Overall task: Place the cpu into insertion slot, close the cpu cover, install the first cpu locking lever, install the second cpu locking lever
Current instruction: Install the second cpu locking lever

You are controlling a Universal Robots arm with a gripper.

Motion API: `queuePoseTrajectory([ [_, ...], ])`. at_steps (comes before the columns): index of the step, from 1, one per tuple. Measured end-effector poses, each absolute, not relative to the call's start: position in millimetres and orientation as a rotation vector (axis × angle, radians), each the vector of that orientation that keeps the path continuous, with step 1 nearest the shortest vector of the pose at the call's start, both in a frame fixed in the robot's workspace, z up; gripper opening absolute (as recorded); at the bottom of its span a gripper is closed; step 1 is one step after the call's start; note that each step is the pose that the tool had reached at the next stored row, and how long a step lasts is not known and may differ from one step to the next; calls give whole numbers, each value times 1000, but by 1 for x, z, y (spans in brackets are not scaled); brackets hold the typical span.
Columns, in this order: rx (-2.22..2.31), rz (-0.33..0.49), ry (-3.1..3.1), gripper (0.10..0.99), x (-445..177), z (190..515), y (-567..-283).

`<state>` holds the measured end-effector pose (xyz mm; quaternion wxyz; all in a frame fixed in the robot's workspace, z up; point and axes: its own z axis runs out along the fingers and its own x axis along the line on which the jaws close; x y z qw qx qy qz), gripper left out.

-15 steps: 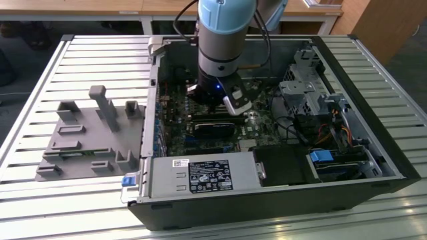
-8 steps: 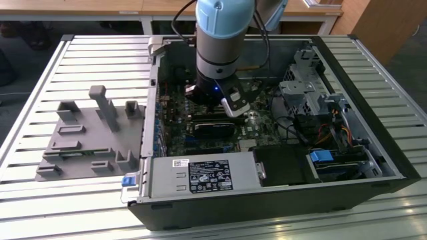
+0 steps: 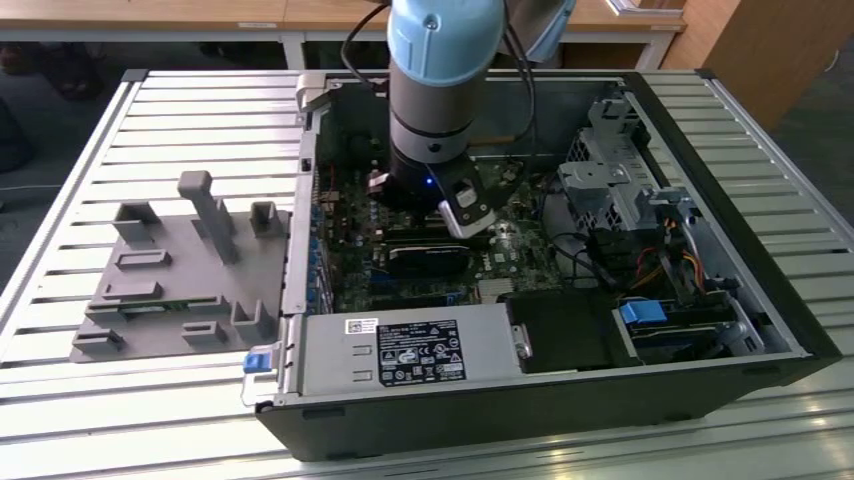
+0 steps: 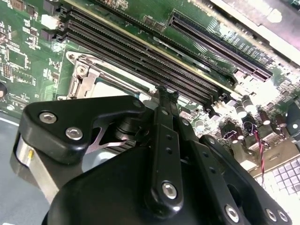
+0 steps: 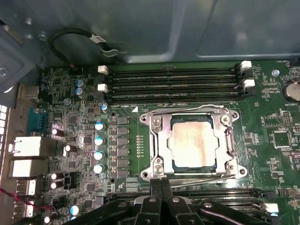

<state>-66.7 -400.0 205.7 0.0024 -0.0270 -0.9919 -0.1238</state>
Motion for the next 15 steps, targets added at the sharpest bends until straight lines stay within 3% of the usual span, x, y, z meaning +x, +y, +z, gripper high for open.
queuePoseTrajectory([
  [15, -107, -450, -3103, 106, -69, 198, -406],
])
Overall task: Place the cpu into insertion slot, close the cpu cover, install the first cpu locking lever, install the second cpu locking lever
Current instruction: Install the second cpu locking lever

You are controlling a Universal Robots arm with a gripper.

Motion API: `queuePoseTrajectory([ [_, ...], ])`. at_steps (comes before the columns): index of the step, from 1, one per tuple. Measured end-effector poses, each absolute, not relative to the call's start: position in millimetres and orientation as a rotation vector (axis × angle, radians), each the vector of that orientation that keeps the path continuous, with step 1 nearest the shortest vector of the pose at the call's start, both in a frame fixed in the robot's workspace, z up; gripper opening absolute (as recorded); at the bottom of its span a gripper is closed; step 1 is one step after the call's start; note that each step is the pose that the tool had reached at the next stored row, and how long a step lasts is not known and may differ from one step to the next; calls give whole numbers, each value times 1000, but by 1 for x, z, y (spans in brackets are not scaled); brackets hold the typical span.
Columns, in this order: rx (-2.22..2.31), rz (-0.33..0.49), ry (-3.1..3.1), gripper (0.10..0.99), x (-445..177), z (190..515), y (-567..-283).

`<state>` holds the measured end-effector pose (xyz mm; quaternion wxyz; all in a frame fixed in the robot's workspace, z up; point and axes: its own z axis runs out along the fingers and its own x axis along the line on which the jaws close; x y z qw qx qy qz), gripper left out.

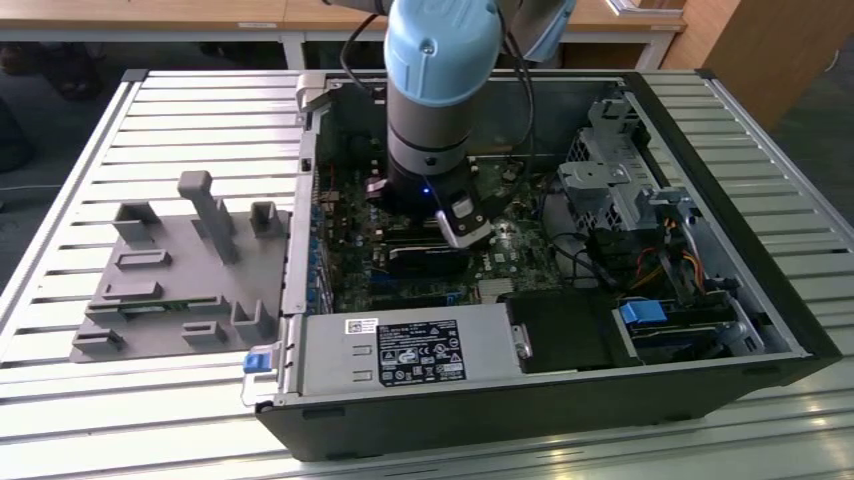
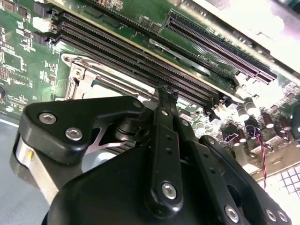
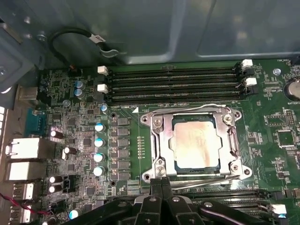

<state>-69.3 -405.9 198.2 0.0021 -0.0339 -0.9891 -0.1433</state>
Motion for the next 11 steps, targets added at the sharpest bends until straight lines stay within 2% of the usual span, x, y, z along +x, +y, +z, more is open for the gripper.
queuePoseTrajectory([
  [11, -107, -479, -3098, 106, -73, 192, -407],
])
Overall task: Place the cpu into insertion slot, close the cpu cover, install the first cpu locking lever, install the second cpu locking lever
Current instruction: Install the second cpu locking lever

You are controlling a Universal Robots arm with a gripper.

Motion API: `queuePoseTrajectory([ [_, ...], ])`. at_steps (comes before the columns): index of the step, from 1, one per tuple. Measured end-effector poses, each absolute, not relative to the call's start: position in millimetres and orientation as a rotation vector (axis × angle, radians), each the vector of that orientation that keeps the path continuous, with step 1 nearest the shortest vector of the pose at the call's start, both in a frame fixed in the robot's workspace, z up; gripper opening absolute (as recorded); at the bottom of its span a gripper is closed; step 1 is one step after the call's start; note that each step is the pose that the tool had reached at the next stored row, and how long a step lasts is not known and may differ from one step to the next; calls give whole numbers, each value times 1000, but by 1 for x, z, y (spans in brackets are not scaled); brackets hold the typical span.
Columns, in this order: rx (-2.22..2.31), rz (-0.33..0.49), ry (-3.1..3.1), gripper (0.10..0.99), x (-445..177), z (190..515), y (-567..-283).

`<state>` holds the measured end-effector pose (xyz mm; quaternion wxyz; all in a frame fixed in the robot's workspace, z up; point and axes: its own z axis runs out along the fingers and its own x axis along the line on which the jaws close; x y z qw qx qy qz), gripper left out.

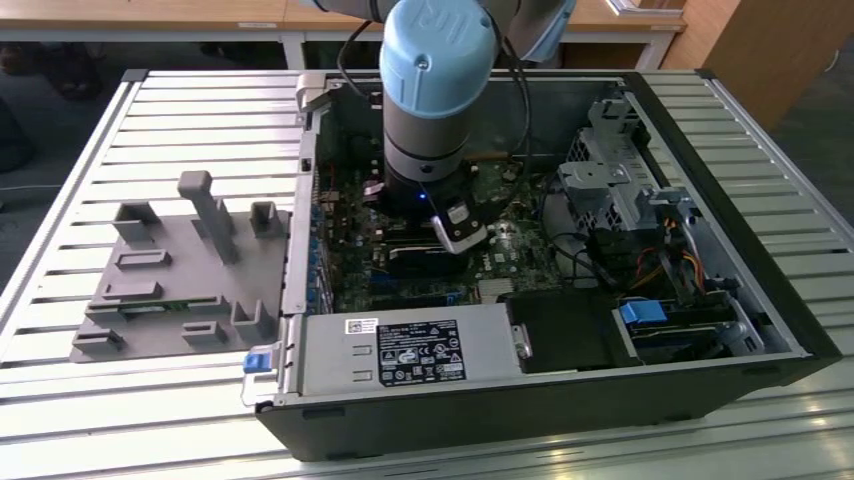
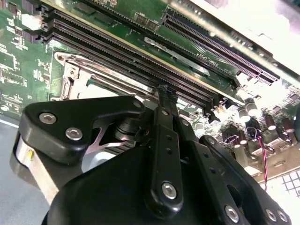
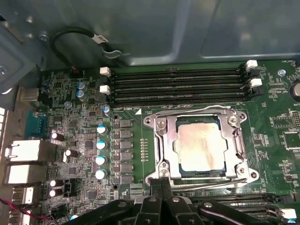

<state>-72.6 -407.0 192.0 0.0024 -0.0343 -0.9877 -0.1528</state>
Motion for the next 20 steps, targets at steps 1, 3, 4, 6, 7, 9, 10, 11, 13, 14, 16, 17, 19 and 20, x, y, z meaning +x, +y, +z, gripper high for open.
queuePoseTrajectory([
  [1, -107, -480, -3098, 106, -73, 192, -407],
  [3, -107, -481, -3098, 106, -73, 191, -407],
  [4, -107, -483, -3098, 106, -74, 191, -406],
  [6, -107, -484, -3097, 106, -75, 191, -405],
  [7, -107, -486, -3097, 106, -76, 191, -405],
  [9, -107, -489, -3096, 106, -77, 190, -404],
  [10, -107, -490, -3096, 106, -77, 190, -403],
  [11, -107, -491, -3096, 106, -77, 189, -402],
  [13, -107, -493, -3096, 106, -77, 188, -401],
  [14, -107, -494, -3095, 106, -78, 188, -401],
  [16, -107, -497, -3095, 106, -78, 188, -401],
  [17, -107, -499, -3094, 106, -78, 188, -401],
  [19, -107, -501, -3094, 106, -79, 188, -401],
  [20, -107, -501, -3094, 106, -79, 188, -401],
])
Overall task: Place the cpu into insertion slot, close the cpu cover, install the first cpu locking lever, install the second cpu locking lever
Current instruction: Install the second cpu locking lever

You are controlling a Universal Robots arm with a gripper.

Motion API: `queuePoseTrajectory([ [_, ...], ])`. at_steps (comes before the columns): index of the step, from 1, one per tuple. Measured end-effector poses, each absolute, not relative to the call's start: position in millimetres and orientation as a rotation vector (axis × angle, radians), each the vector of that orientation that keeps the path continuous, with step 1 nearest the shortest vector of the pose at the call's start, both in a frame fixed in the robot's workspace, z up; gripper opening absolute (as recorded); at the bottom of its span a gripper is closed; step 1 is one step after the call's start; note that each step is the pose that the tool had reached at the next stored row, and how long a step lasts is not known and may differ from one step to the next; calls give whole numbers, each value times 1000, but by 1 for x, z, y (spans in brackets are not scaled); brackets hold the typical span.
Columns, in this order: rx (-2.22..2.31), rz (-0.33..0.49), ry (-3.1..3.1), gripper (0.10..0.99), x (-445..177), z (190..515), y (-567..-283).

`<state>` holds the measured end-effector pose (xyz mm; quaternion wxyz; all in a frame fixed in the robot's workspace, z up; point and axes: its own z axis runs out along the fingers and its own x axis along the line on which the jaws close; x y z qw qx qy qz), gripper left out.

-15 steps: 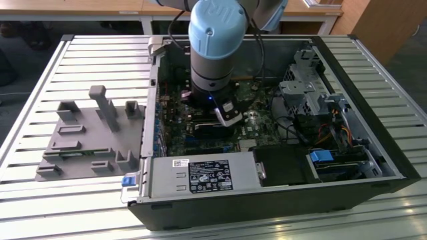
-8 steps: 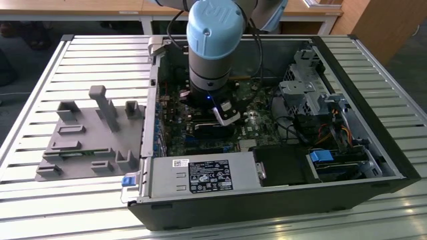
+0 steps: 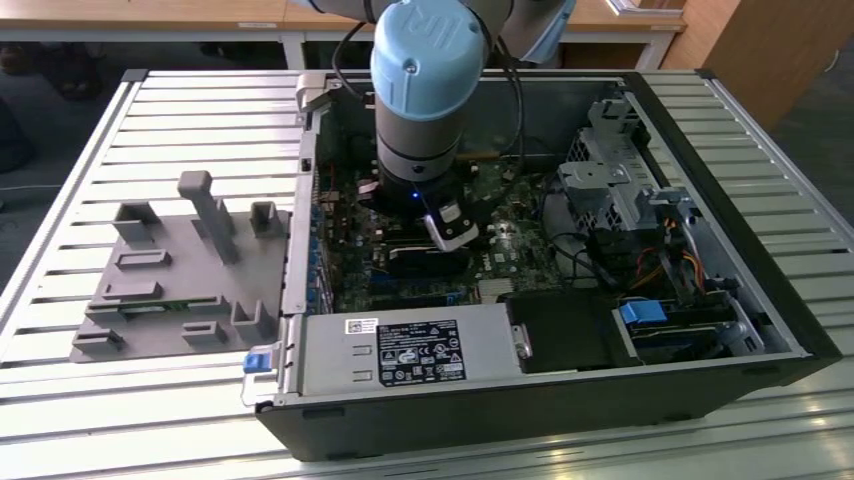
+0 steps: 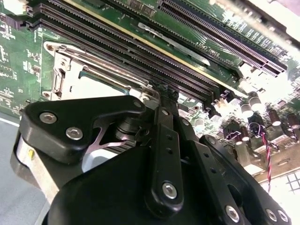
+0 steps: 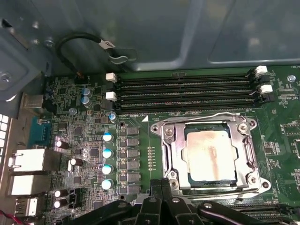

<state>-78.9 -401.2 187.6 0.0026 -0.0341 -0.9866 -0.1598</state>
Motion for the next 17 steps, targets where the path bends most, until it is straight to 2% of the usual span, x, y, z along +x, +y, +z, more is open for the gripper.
queuePoseTrajectory([
  [17, -107, -503, -3093, 106, -79, 198, -402],
])
